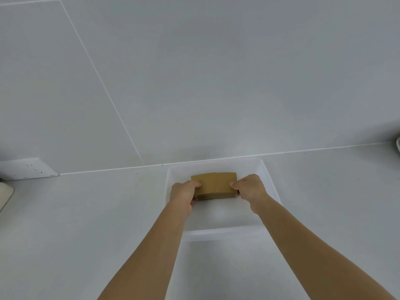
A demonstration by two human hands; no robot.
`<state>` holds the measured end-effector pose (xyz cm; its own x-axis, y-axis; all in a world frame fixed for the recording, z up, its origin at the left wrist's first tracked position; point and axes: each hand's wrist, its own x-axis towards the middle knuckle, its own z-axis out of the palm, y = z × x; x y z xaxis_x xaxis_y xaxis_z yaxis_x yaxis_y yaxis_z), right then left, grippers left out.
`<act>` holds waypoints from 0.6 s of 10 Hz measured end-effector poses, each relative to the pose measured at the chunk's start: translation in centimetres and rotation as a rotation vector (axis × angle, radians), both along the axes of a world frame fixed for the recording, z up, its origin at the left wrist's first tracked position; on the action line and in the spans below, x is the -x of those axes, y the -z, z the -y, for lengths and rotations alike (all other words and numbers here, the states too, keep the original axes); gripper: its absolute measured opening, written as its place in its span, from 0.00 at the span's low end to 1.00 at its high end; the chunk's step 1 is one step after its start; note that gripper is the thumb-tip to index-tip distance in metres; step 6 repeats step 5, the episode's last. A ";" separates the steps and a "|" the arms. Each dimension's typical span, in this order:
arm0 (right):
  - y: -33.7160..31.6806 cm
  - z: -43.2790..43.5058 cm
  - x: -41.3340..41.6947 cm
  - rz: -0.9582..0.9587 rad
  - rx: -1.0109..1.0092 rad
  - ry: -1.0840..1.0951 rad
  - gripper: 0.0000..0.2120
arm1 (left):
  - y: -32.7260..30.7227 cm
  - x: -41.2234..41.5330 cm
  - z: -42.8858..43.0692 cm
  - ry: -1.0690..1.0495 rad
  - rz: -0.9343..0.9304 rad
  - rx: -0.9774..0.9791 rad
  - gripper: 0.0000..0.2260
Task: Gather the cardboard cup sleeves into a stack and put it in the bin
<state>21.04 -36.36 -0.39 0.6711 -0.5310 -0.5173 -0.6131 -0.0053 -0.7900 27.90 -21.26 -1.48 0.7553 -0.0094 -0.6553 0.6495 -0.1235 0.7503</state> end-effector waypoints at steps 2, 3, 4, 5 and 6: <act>-0.9 -0.7 0.4 0.012 0.001 -0.036 0.07 | 0.2 -0.1 0.2 0.059 0.014 -0.030 0.17; -1.4 -0.8 0.7 0.024 0.028 -0.032 0.14 | -0.4 0.3 0.2 0.077 0.011 -0.022 0.20; -1.5 -0.9 0.9 0.026 0.024 -0.049 0.11 | -0.7 0.4 -0.1 0.083 0.010 -0.004 0.26; -2.2 -0.5 1.1 0.070 0.046 -0.042 0.08 | -2.1 1.0 -0.3 0.054 0.063 -0.028 0.27; -2.2 -0.5 1.1 0.070 0.046 -0.042 0.08 | -2.1 1.0 -0.3 0.054 0.063 -0.028 0.27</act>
